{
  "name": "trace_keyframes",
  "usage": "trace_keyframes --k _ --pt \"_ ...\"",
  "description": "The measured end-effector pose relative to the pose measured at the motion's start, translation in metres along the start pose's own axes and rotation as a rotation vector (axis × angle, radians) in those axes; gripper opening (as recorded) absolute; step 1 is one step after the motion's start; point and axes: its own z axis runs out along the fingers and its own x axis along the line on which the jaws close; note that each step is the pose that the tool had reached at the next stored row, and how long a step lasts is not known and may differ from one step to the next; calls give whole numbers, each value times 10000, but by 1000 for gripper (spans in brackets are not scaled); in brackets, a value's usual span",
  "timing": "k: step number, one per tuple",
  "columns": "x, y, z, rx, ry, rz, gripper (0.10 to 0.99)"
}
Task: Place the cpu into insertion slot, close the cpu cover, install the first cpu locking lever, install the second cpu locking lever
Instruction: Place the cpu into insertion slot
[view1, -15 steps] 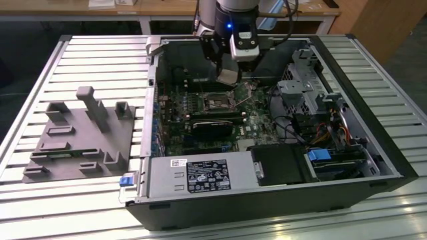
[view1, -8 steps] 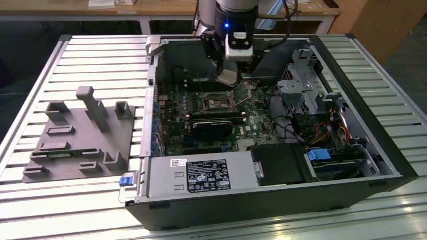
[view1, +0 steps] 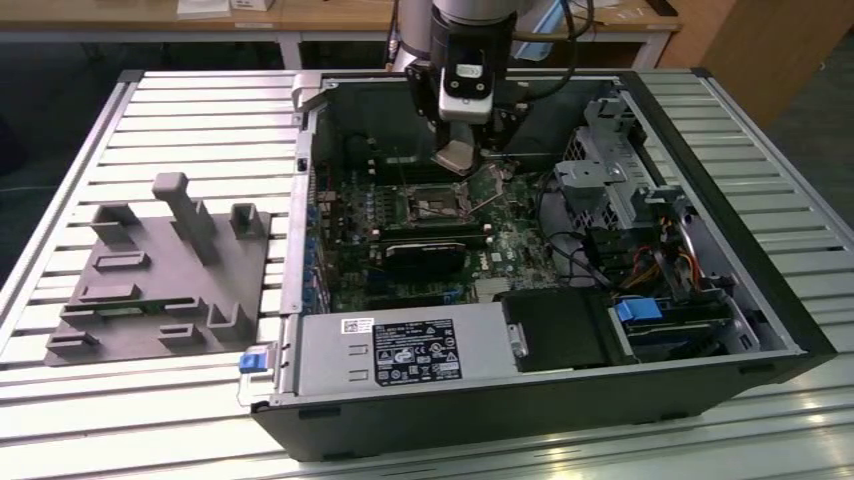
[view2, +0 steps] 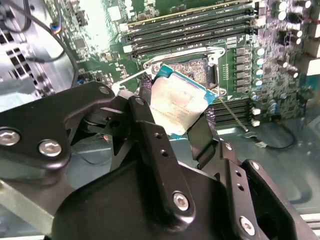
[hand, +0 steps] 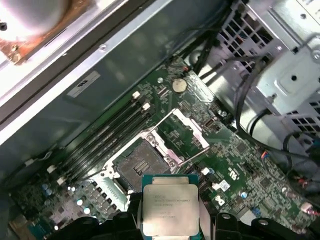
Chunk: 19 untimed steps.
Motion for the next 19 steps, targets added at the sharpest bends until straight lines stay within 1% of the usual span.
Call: trace_keyframes --k 3,19 --pt "0 0 1 20 -45 475 541" --pt "0 -1 6 77 -220 2718 541"
